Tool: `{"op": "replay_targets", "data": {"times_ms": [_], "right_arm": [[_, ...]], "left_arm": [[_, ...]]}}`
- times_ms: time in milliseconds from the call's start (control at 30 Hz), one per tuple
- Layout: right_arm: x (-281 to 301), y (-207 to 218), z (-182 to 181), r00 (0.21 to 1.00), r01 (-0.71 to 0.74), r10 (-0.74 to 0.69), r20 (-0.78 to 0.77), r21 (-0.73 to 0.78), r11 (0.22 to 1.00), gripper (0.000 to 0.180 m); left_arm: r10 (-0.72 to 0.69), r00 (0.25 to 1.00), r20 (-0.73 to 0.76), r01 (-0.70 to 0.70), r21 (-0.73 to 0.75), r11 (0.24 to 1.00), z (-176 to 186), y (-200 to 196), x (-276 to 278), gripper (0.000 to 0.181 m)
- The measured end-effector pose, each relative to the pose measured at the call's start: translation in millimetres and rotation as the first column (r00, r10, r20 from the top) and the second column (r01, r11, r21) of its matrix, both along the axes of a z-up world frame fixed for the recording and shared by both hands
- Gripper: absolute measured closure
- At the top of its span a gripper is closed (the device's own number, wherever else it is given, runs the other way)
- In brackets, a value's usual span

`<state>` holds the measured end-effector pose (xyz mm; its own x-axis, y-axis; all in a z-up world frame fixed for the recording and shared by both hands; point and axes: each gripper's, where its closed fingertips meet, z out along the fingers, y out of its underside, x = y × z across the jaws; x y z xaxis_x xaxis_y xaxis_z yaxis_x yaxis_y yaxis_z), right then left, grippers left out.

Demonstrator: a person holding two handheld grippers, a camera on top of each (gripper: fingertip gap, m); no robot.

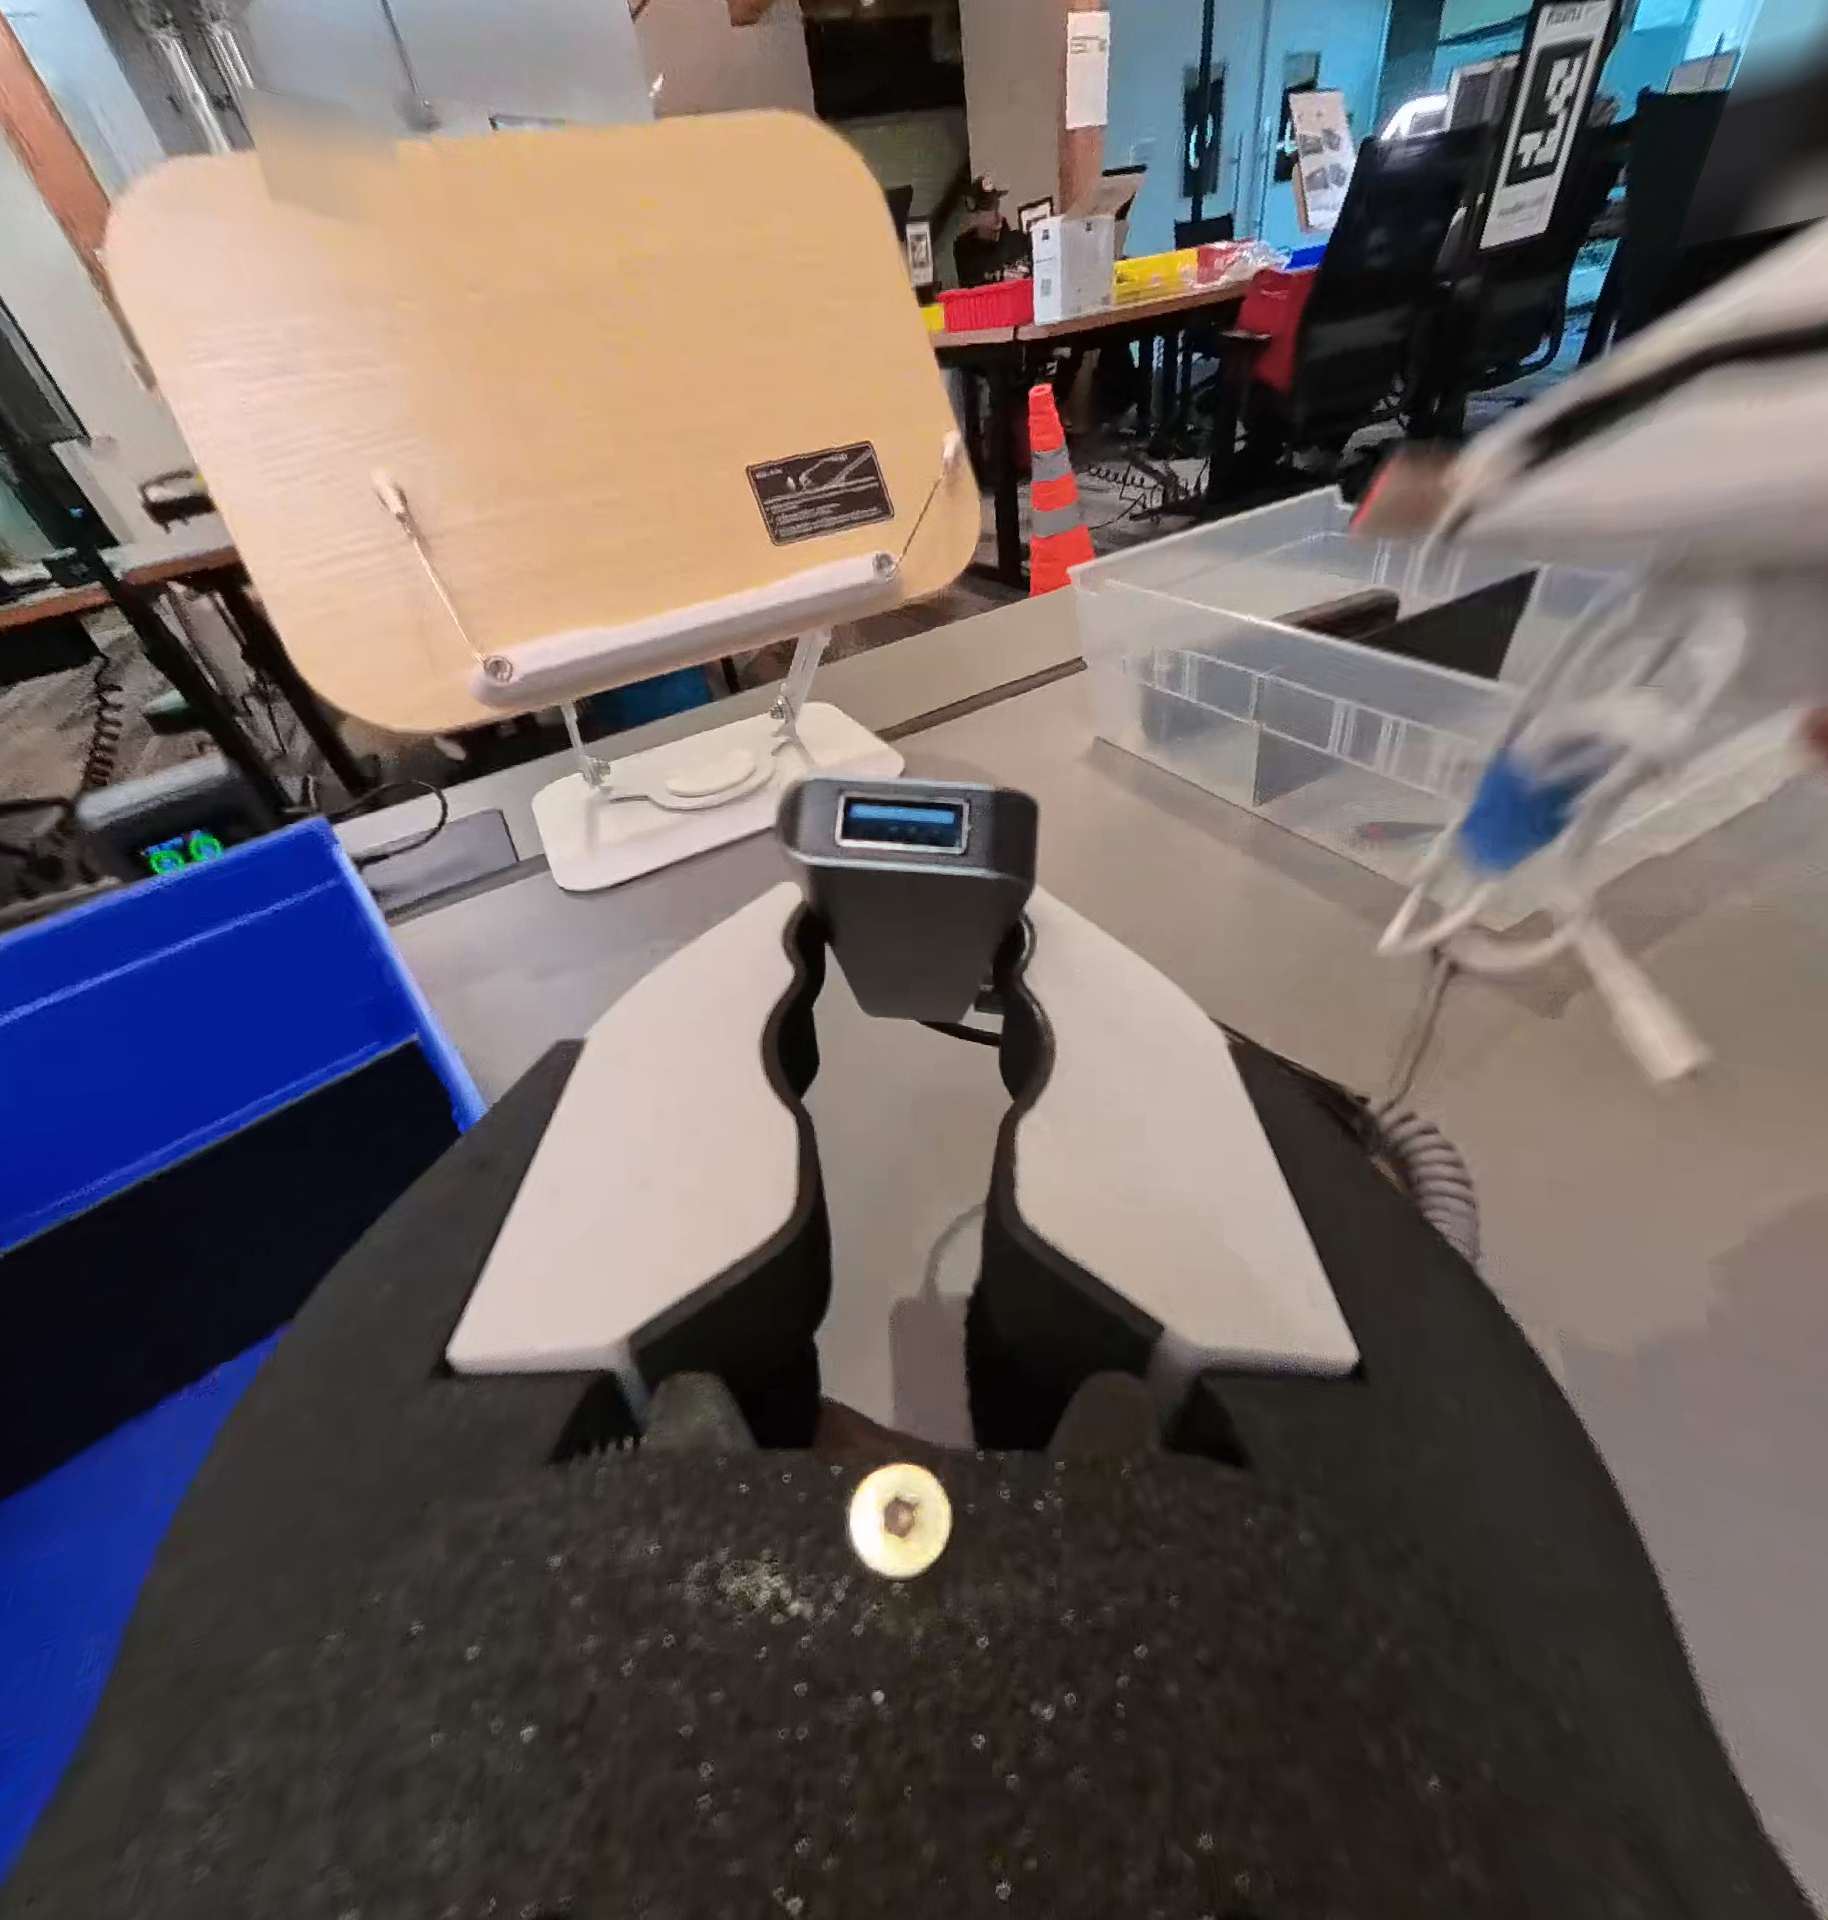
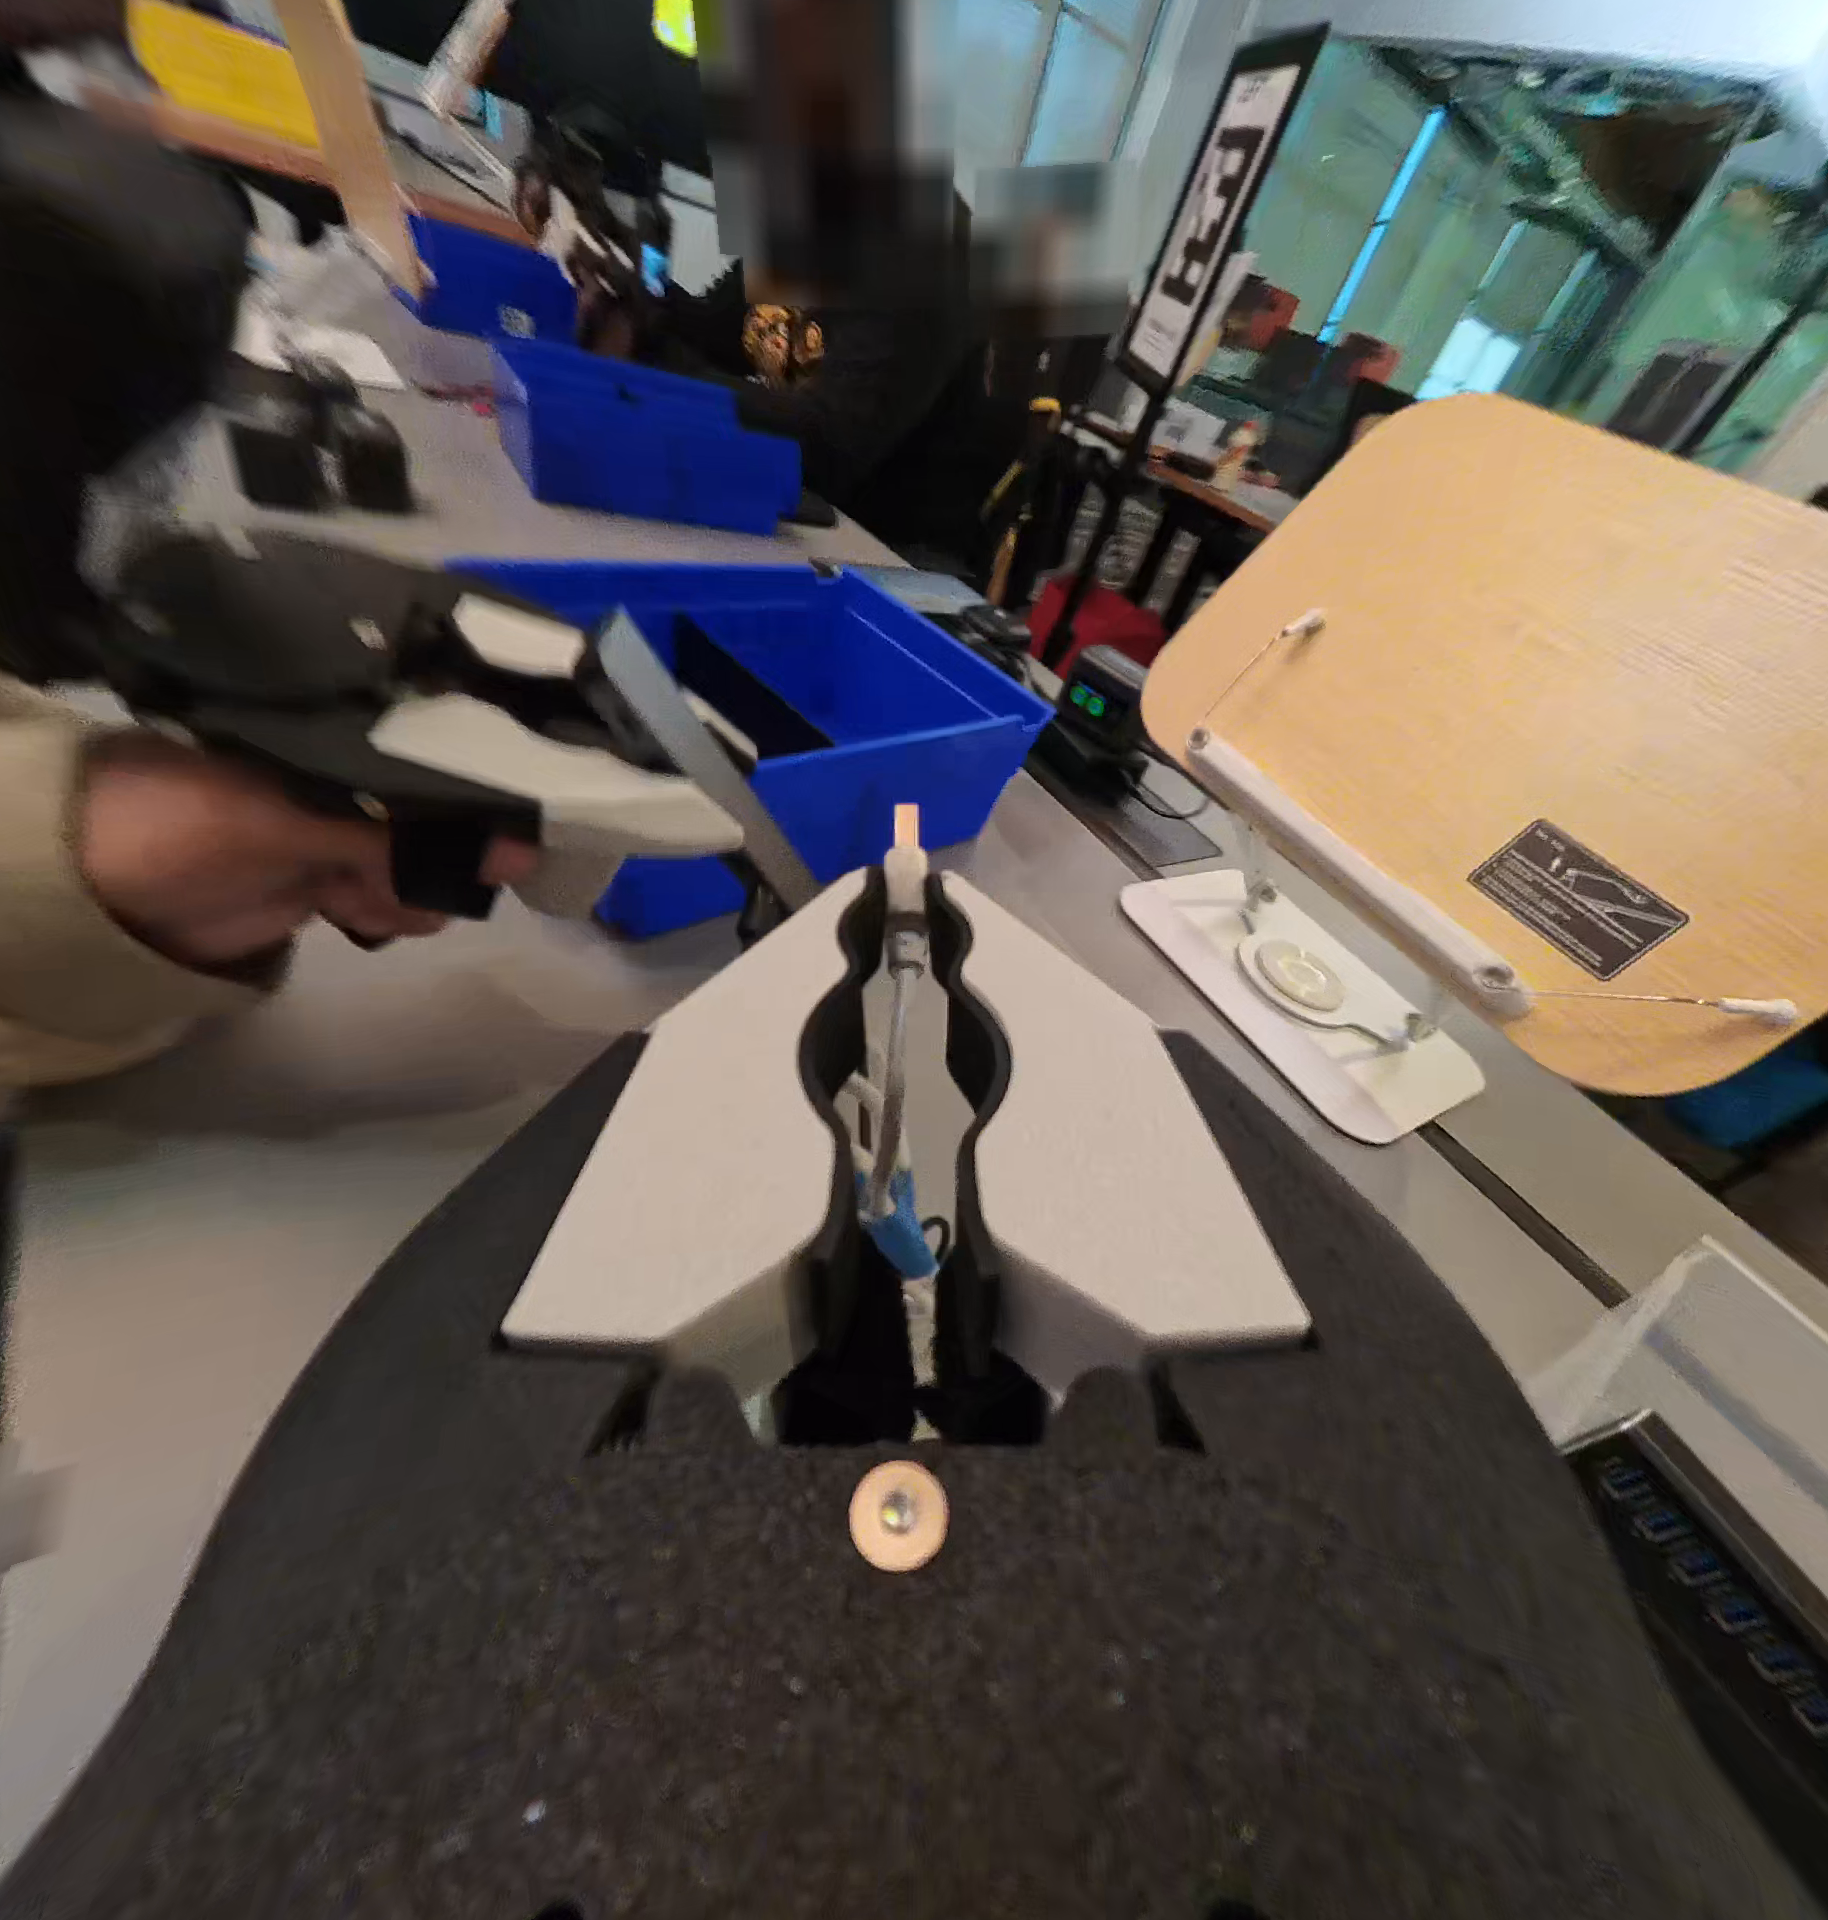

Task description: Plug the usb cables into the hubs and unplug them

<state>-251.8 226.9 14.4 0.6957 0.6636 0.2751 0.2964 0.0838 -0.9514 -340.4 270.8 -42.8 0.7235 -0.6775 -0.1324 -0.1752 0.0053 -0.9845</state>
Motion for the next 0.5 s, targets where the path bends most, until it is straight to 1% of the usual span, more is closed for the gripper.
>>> {"op": "replay_targets", "data": {"times_ms": [33, 100, 167, 200, 233, 267, 300, 333, 367, 433, 467, 500], "right_arm": [[10, -6, 19, 0.999, -0.034, 0.033, -0.035, -0.028, 0.999, 0.172], [33, -24, 69, 0.98, -0.101, 0.095, -0.172, -0.023, 0.995, 0.173], [53, -48, 114, 0.929, -0.203, 0.188, -0.318, -0.016, 0.979, 0.173], [69, -51, 130, 0.917, -0.181, 0.171, -0.362, 0.006, 0.984, 0.173], [90, -46, 142, 0.919, -0.094, 0.101, -0.381, 0.039, 0.995, 0.173], [109, -39, 146, 0.931, -0.003, 0.027, -0.365, 0.066, 0.998, 0.173], [128, -28, 141, 0.944, 0.085, -0.057, -0.325, 0.073, 0.994, 0.173], [149, -10, 127, 0.949, 0.189, -0.167, -0.267, 0.057, 0.98, 0.173], [173, 9, 106, 0.937, 0.306, -0.295, -0.187, 0.033, 0.952, 0.173], [217, 42, 55, 0.878, 0.478, -0.478, -0.026, -0.01, 0.878, 0.173], [233, 56, 24, 0.849, 0.529, -0.527, 0.045, -0.058, 0.847, 0.173], [245, 67, -8, 0.833, 0.554, -0.545, 0.098, -0.132, 0.822, 0.173]], "left_arm": [[0.013, 1.0, 0.0, -0.013, -0.015, 1.0, -5, 3, -4, 0.149], [0.052, 0.999, 0.009, -0.052, -0.043, 0.998, -12, 11, -12, 0.149], [0.073, 0.997, 0.006, -0.072, -0.059, 0.996, -17, 17, -17, 0.149], [0.072, 0.997, 0.007, -0.071, -0.064, 0.995, -18, 18, -17, 0.149], [0.062, 0.998, 0.014, -0.061, -0.069, 0.996, -19, 18, -16, 0.149], [0.045, 0.999, 0.024, -0.043, -0.075, 0.996, -19, 16, -13, 0.149], [0.029, 0.999, 0.032, -0.027, -0.081, 0.996, -19, 13, -10, 0.149], [0.018, 0.999, 0.036, -0.015, -0.087, 0.996, -20, 11, -7, 0.149], [0.011, 0.999, 0.038, -0.007, -0.093, 0.996, -20, 8, -4, 0.149], [0.003, 0.999, 0.054, 0.002, -0.099, 0.995, -17, 4, 0, 0.149], [-0.001, 0.998, 0.065, 0.008, -0.104, 0.995, -15, 1, 2, 0.149], [-0.006, 0.997, 0.075, 0.014, -0.107, 0.994, -13, 0, 4, 0.149]]}}
